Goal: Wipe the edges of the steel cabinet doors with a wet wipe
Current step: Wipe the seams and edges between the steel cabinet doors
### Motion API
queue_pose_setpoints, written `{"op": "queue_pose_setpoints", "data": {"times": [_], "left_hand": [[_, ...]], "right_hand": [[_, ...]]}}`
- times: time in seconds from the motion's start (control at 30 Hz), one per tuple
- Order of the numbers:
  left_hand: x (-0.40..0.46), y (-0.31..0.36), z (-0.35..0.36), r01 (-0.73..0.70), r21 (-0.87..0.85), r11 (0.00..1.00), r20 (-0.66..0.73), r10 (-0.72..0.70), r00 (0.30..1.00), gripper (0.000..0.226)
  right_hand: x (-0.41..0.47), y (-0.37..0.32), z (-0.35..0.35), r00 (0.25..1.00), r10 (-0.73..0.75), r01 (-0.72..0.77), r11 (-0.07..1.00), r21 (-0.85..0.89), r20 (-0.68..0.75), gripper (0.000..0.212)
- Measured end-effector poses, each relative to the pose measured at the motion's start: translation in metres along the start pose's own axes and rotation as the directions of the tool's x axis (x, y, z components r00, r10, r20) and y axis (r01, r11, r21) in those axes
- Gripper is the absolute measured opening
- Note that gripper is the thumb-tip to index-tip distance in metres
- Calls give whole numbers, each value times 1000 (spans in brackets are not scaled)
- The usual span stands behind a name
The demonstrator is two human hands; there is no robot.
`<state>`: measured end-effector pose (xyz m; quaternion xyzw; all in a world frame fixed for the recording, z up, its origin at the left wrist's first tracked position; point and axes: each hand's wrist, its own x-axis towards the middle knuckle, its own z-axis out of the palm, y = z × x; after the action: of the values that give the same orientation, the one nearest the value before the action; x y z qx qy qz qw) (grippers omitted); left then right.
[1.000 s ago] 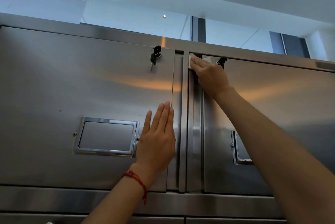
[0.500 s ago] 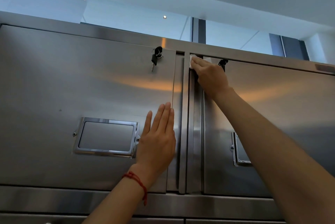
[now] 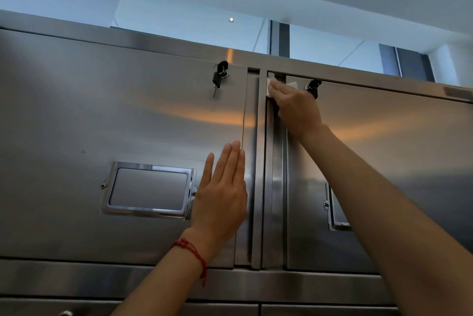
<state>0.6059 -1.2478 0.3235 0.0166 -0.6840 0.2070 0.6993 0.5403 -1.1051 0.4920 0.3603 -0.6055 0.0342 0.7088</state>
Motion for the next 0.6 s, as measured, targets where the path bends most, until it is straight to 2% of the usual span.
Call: {"op": "queue_pose_setpoints", "data": {"times": [0.27,0.43,0.6], "left_hand": [[1,0,0,-3,3,1000,1,3,1000,51],[1,0,-1,-1,2,1000,10,1,1000,51],[0,-1,0,-8,9,1000,14,8,1000,51]], "right_hand": [[2,1,4,998,53,-53,999,5,-34,42],[-17,-6,5,987,-32,45,996,75,-159,33],[0,-3,5,999,32,-32,999,-10,-27,40]]}}
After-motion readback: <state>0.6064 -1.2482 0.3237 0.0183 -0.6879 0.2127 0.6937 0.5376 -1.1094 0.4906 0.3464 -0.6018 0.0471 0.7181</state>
